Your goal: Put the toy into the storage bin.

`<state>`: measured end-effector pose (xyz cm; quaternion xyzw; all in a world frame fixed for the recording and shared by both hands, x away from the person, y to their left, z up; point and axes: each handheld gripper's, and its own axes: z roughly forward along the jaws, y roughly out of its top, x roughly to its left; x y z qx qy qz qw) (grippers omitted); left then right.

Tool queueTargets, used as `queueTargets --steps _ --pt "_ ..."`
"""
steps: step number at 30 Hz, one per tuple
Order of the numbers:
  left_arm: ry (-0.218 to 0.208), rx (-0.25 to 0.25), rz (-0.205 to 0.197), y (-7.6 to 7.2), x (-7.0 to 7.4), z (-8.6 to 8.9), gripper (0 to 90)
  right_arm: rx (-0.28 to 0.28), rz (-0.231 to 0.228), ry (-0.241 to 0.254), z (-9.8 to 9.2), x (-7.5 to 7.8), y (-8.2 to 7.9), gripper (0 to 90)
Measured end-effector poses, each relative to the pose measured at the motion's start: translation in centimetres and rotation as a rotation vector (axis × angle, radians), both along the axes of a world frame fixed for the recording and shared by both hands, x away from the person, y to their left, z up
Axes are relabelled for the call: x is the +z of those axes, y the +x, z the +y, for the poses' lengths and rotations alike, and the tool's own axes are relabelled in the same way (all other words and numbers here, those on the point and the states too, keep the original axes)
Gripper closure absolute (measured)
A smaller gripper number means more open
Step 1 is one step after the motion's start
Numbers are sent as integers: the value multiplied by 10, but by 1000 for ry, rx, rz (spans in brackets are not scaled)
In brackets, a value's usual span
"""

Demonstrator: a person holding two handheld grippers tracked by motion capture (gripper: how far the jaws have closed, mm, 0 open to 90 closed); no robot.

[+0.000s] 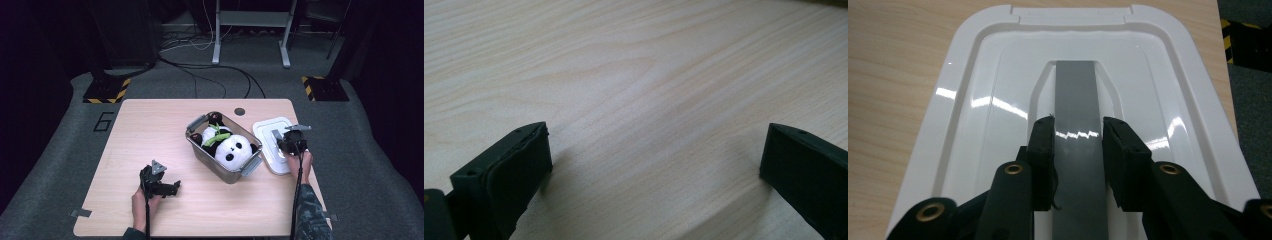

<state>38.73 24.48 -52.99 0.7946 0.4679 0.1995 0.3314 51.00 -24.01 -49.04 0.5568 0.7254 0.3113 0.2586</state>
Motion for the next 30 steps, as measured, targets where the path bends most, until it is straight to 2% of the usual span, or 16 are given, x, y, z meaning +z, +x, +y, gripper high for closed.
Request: queueTargets --steps 7,12,17,21,30 --pt "-3 3 -1 0 0 0 0 4 -15 1 -5 19 -3 669" --pt "-3 3 -1 0 0 0 0 13 -27 -23 -9 30 -6 669" --pt "-4 2 -2 0 0 0 0 7 -44 0 -14 41 -9 669" --pt "-4 3 -2 0 0 0 0 28 -63 14 -17 51 -11 669" --pt "-4 3 -2 0 0 0 0 70 -95 25 -11 80 -16 669"
